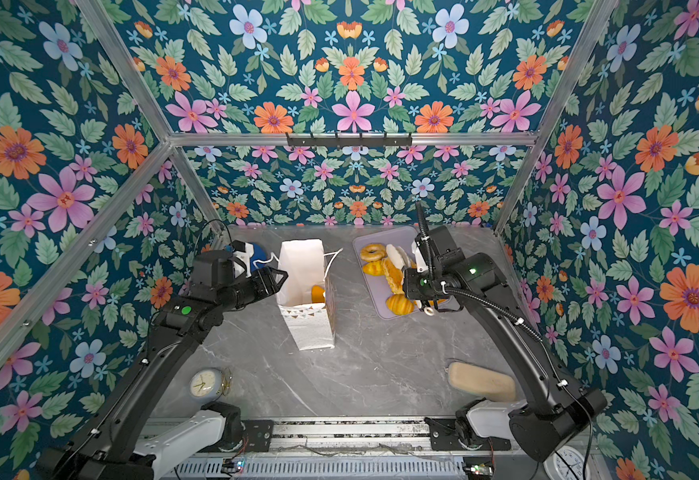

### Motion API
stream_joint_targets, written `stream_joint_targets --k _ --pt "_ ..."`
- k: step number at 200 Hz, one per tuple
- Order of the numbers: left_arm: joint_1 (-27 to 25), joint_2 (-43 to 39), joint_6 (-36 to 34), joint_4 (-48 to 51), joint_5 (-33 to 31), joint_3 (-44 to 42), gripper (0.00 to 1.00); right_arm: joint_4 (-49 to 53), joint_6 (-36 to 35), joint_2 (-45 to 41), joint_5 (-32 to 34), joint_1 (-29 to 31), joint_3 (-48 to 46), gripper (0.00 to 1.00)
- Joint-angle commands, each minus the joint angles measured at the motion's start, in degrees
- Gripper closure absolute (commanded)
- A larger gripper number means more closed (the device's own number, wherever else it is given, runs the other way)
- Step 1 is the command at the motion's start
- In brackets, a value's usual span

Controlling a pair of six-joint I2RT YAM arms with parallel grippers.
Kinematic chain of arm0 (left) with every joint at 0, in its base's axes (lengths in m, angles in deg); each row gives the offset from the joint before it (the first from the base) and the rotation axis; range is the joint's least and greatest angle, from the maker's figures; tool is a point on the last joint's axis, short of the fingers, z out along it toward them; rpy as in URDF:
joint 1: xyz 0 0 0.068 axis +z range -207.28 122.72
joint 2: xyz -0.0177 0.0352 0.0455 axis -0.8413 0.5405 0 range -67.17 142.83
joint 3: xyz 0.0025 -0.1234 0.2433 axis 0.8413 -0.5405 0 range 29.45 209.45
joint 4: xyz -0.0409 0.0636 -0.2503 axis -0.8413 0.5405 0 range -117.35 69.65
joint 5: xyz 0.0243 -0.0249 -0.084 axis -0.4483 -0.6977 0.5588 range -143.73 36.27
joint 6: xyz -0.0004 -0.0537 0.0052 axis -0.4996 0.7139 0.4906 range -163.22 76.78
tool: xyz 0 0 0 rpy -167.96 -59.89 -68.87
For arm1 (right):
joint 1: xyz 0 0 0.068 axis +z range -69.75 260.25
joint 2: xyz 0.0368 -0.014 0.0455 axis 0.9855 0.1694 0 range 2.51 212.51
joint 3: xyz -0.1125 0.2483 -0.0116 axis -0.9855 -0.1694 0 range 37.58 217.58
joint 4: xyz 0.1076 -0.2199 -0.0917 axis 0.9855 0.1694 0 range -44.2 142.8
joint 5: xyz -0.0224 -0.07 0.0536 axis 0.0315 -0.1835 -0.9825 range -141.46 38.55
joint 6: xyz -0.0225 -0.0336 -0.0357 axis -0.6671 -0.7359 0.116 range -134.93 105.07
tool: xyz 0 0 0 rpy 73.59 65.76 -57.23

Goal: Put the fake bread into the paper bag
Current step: 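Lower the tongs over the long yellow twisted bread on the tray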

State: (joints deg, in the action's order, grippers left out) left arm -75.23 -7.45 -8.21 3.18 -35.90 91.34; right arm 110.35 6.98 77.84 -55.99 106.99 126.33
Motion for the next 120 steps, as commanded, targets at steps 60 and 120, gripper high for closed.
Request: stream_joint_targets --k 60,120 --pt "-2.0 0.5 -1.2 0.0 -3.1 0.1 0.38 -0.3 -3.5 7.2 5.9 -0.4 -2.8 0.68" --pt "-2.2 0.2 -1.2 -0.6 -3.1 -1.3 0.38 2.1 -5.6 13.9 10.4 -0.4 1.2 0.66"
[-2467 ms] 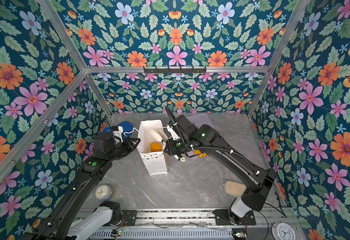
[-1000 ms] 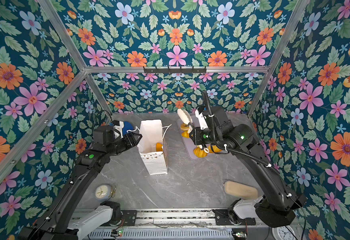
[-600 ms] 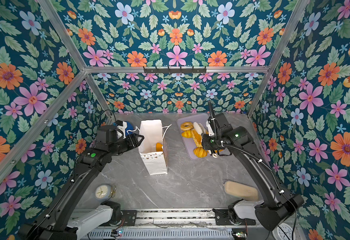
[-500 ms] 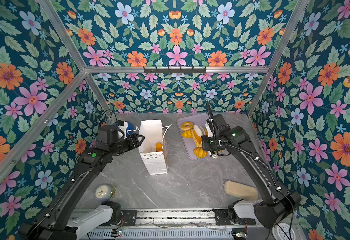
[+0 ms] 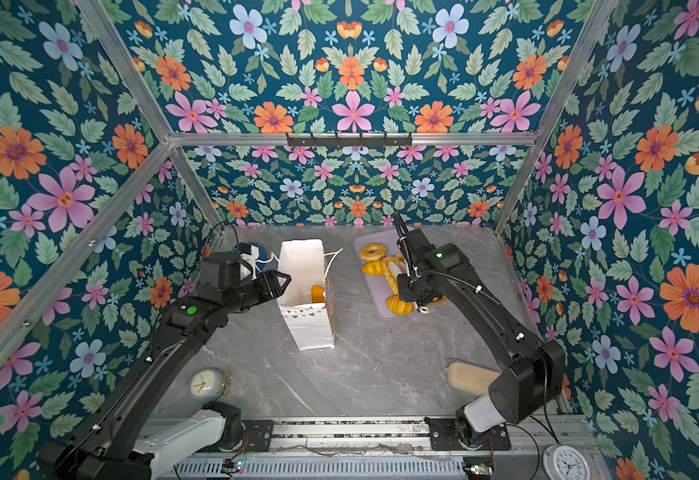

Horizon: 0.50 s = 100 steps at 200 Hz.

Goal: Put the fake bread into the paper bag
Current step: 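Lower the tongs over the long yellow twisted bread on the tray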

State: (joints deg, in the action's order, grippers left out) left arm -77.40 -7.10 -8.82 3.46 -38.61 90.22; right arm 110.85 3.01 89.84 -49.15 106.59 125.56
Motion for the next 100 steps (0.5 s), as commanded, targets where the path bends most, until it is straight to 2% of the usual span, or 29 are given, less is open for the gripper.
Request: stream_joint_targets --k 1,100 --pt "-0.1 -0.2 -0.6 -0.9 -0.3 -0.2 0.38 1.7 -1.6 2.0 3.7 0.0 2.0 0.66" --pt "-0.1 -0.7 -1.1 -1.2 -0.8 -1.3 0.37 8.2 -3.4 12.7 10.6 2.0 11.1 0.61"
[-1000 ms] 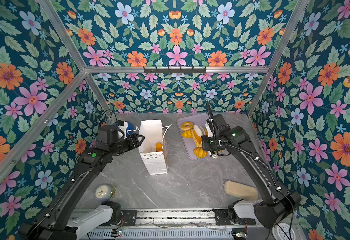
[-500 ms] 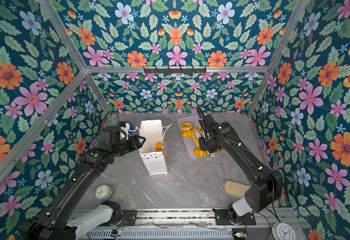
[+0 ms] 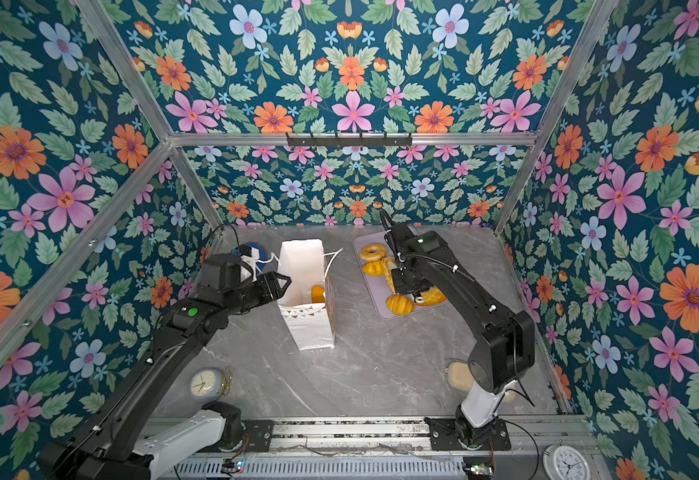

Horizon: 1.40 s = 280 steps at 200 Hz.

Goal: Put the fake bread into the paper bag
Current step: 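Lower the tongs over the long yellow twisted bread on the tray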

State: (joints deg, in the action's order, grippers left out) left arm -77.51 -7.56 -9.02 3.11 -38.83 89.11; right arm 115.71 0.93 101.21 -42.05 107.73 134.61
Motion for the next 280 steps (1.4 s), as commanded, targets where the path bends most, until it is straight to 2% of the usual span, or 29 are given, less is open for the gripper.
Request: stream_joint_targets --k 1,280 --pt "0.0 -0.2 -0.9 -0.8 -0.5 -0.2 0.37 3.4 -1.4 1.4 3.6 1.0 2.1 0.61" --pt "0.0 -0.1 -1.1 -0.9 -1.0 -0.6 0.37 7.3 -5.0 14.2 8.7 2.5 11.8 0.48"
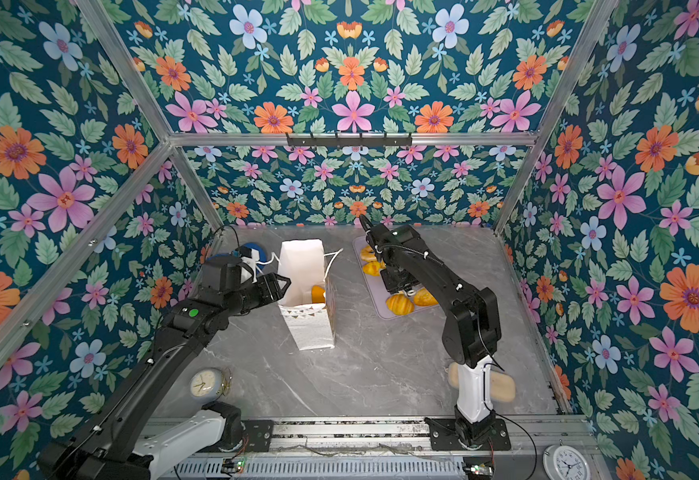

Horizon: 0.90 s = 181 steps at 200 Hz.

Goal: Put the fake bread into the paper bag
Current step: 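Lower the tongs over the long yellow twisted bread on the tray, then close the tongs on the long yellow twisted bread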

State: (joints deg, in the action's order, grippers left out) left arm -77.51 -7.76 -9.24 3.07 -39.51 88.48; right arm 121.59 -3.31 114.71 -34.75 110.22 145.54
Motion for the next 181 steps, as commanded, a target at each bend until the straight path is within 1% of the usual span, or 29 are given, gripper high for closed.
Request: stream_joint_targets --k 1,84,181 --pt "0.0 0.1 -0.8 -0.8 -0.3 0.0 0.37 1.4 -0.8 0.7 1.4 0.0 0.9 0.48" --pt "0.0 0.3 -1.0 -0.6 -0.5 0.1 0.37 1.1 -1.8 4.2 2.9 -0.1 2.8 0.46" --pt "0.0 0.7 -1.1 -0.6 -0.5 0.3 0.37 -0.2 -2.9 6.7 2.6 -1.0 3.1 0.47"
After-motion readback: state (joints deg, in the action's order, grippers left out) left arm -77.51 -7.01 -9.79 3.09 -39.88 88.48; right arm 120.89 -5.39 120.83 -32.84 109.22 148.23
